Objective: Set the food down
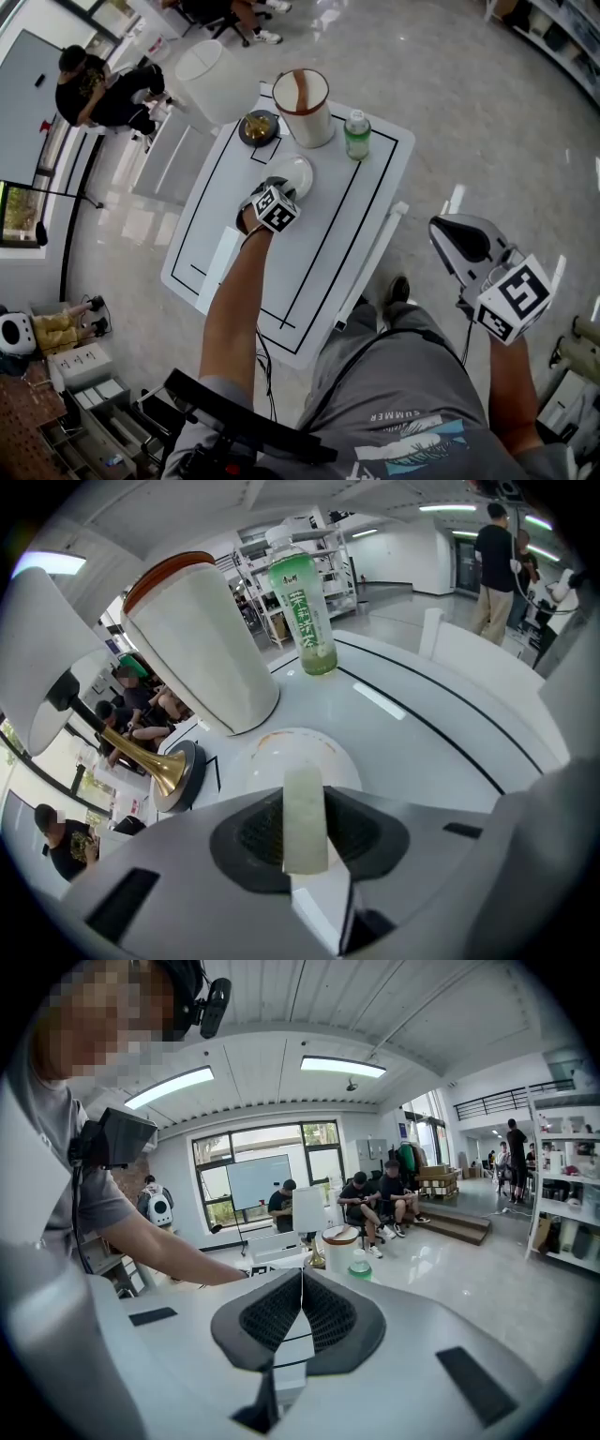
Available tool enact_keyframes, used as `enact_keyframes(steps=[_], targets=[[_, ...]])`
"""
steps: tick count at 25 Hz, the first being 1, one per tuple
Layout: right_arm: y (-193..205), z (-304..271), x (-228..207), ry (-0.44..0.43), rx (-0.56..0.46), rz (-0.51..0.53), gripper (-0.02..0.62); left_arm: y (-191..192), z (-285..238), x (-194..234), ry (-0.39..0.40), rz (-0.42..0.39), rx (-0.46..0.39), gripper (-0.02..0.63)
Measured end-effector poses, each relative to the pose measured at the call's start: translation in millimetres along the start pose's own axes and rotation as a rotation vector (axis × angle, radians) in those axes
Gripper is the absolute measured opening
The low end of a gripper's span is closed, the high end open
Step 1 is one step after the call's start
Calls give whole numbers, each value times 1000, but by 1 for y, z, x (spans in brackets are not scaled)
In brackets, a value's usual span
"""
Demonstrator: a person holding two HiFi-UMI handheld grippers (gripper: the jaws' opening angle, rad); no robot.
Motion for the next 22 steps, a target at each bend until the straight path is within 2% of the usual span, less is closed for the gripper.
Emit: enact_keyframes(steps=[12,22], targets=[[6,-16,-4,-9,28,-16,8,-3,-19,12,-36,-157,43,104],[10,-23,-5,-13,51,-24,8,-1,-31,16,-112,-317,83,106]])
Point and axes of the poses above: the fingertips, and each gripper's own axes: z backward along the fingers, x to its left, y out of its underside, the point moved 4 cm from there along z, backward along the fingers, and after that the axes turned 11 degrees about -y, right-handed, at the moved point
